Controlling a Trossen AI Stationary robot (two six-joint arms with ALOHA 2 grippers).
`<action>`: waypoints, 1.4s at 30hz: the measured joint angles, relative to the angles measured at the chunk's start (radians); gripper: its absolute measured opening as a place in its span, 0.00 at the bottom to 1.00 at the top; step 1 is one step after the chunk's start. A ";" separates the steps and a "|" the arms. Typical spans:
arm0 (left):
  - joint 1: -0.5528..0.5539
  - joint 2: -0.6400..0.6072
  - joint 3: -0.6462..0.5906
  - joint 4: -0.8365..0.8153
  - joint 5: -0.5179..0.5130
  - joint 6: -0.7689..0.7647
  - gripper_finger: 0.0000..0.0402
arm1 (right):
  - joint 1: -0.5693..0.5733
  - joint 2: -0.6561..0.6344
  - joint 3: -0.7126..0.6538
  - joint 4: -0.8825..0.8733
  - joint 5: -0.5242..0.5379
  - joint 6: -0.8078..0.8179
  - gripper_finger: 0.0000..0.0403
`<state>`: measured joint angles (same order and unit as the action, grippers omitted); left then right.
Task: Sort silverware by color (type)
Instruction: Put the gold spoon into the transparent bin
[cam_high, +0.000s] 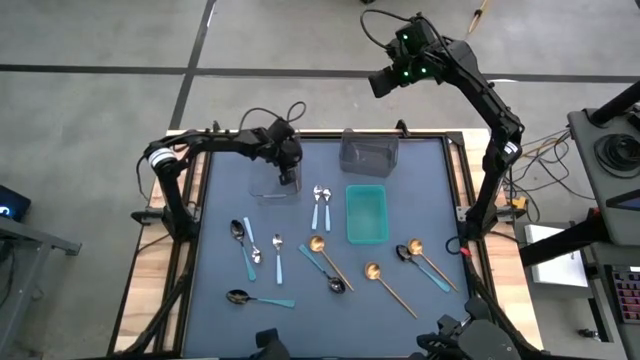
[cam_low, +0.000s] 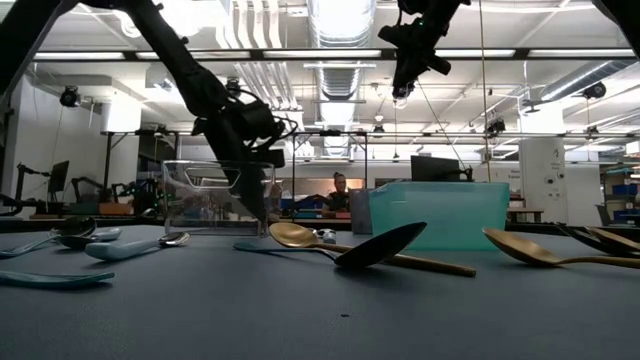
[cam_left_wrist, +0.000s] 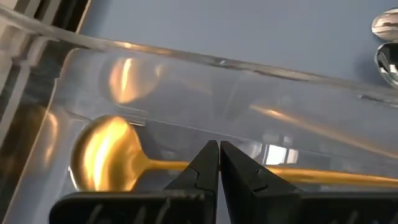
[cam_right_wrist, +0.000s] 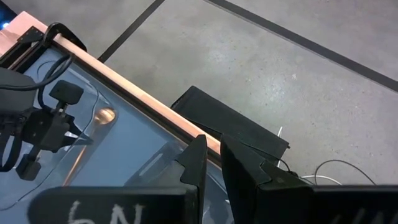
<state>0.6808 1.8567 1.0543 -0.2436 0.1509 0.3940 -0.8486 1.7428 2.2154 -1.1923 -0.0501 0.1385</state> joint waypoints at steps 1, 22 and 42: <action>0.000 0.002 0.000 0.000 -0.002 -0.007 0.00 | 0.000 0.000 0.000 0.000 0.000 0.000 0.10; 0.024 -0.203 -0.002 -0.211 -0.125 -0.407 0.00 | 0.000 0.000 0.000 0.000 0.000 0.000 0.10; 0.036 -0.183 -0.002 -0.282 -0.108 -1.041 0.04 | 0.000 0.000 0.000 0.000 -0.001 -0.067 0.10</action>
<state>0.7170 1.6737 1.0519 -0.5251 0.0431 -0.6468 -0.8486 1.7428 2.2154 -1.1920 -0.0509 0.0711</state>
